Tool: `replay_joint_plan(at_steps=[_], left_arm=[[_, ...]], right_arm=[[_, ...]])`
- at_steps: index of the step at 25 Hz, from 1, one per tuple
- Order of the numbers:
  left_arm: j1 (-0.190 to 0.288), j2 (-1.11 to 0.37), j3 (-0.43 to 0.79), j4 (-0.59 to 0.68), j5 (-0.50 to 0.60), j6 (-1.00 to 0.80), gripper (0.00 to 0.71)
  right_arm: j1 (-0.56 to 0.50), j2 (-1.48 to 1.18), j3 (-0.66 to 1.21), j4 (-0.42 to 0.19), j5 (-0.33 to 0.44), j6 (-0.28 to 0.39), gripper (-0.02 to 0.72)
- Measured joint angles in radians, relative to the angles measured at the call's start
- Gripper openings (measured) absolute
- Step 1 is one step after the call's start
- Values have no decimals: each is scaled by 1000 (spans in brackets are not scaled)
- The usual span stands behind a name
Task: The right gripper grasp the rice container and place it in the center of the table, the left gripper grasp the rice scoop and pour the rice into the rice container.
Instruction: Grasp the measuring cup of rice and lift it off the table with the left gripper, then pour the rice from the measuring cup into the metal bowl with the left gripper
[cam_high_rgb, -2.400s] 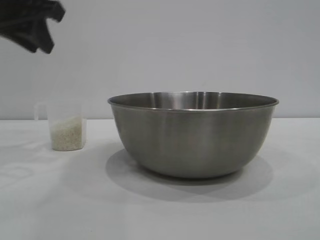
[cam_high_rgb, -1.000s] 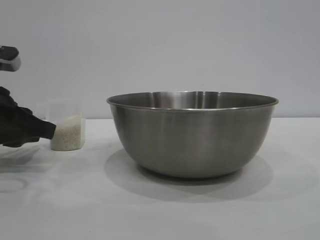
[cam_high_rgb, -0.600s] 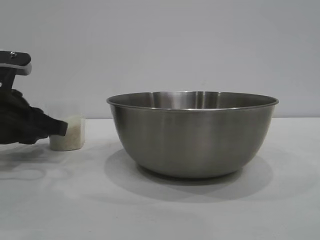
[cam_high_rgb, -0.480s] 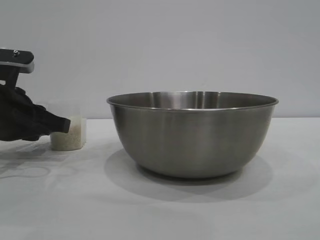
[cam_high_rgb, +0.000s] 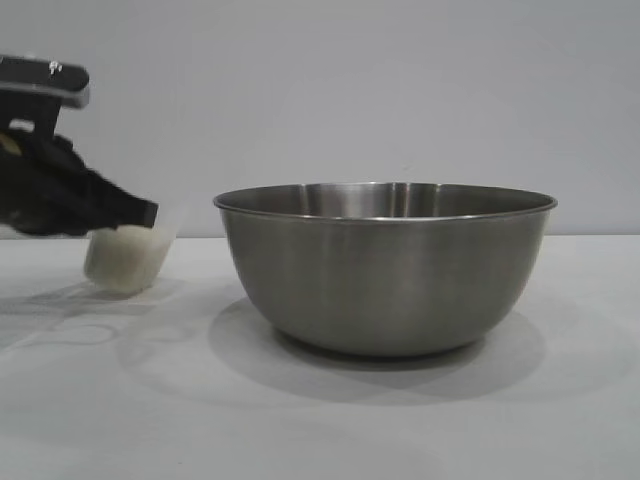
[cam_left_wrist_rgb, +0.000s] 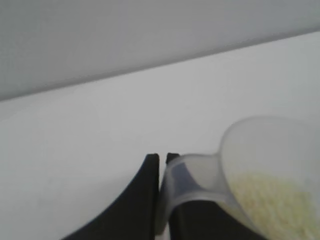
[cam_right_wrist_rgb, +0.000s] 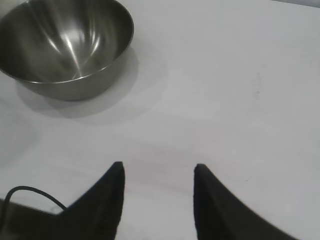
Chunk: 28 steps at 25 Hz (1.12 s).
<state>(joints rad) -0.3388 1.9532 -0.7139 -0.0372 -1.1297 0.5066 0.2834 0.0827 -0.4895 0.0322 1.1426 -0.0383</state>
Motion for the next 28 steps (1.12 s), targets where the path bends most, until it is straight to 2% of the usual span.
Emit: replay_joint_plan(at_steps=[3,5,8,14,19,23,28], left_arm=[[-3,-38,-28,129,0,166,0],[-19,-45,-48,165,0,305,0],[-57,-47,-76,204,0,528,0],[-118,-51,-95,367,27,793,0],[-118,-55,-95,548,141,926,0],[-118,-73,-106,629,193,989,0],[-118,-82,-178,736,231,1010,0]], right_arm=[[0,0,0,0,0,0,297],[0,0,0,0,0,0,297],[0,0,0,0,0,0,297],[0,0,0,0,0,0,297],[0,0,0,0,0,0,297],[0,0,0,0,0,0,297],[0,0,0,0,0,0,297]])
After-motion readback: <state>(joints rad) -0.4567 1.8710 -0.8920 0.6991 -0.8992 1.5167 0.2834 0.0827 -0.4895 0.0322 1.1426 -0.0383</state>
